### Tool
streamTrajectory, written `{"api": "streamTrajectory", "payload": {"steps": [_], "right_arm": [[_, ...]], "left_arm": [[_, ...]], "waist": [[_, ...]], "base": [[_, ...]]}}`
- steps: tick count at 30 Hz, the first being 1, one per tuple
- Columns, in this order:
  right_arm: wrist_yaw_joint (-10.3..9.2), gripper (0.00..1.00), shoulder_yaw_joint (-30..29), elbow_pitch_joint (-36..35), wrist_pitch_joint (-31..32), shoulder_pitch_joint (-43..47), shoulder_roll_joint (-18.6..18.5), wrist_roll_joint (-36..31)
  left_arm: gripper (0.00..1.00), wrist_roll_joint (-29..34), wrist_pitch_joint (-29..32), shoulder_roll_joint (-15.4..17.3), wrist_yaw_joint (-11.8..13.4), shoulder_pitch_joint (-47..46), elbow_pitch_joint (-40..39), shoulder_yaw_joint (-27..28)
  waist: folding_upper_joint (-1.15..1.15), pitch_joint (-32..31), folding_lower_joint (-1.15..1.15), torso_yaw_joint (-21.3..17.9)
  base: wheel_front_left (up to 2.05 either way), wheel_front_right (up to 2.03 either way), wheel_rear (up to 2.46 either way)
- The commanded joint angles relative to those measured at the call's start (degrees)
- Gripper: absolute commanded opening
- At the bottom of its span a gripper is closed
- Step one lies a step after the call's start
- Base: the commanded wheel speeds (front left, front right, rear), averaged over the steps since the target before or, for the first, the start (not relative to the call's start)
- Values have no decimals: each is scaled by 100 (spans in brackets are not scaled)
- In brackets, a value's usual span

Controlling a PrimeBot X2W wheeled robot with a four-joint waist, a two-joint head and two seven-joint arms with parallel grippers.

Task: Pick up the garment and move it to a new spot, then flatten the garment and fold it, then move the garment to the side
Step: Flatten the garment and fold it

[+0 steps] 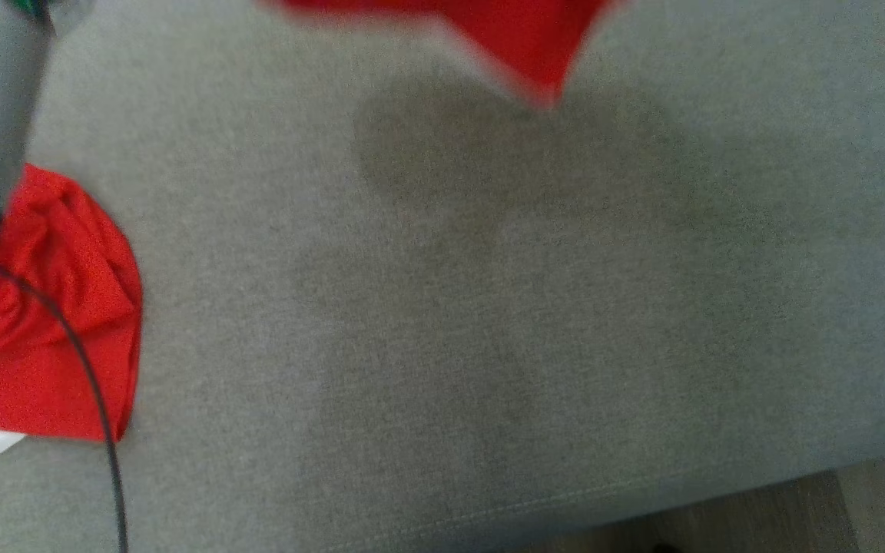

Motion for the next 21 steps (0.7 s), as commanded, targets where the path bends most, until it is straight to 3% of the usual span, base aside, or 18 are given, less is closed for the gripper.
{"api": "streamTrajectory", "payload": {"steps": [1, 5, 10, 15, 21], "right_arm": [[-5, 0, -251, 261, -356, -573, 212, -154], [-5, 0, -707, 1176, -1054, -1303, 426, -584], [-5, 0, -940, 1817, -1243, -1270, 652, -855], [-5, 0, -916, 2102, -1253, -564, 743, -727], [-5, 0, -287, 2734, -1254, 419, 673, -297]], "left_arm": [[0, 78, -267, 107, -38, -648, 253, 272], [0, 173, -852, -155, -137, -1220, 1060, 285], [0, 222, -1137, -421, -288, -1200, 1478, 278], [0, 328, -1156, -594, -374, -463, 1254, 395], [0, 567, -1157, -585, -427, 1035, 924, 279]], "waist": [[0, 474, -1, 12], [0, 594, -1, 74], [0, 697, -1, 136], [0, 690, -1, 236], [0, 335, -1, 306]], "base": [[0, 0, 0], [0, 0, 0], [0, 0, 0], [0, 0, 0], [0, 0, 0]]}}
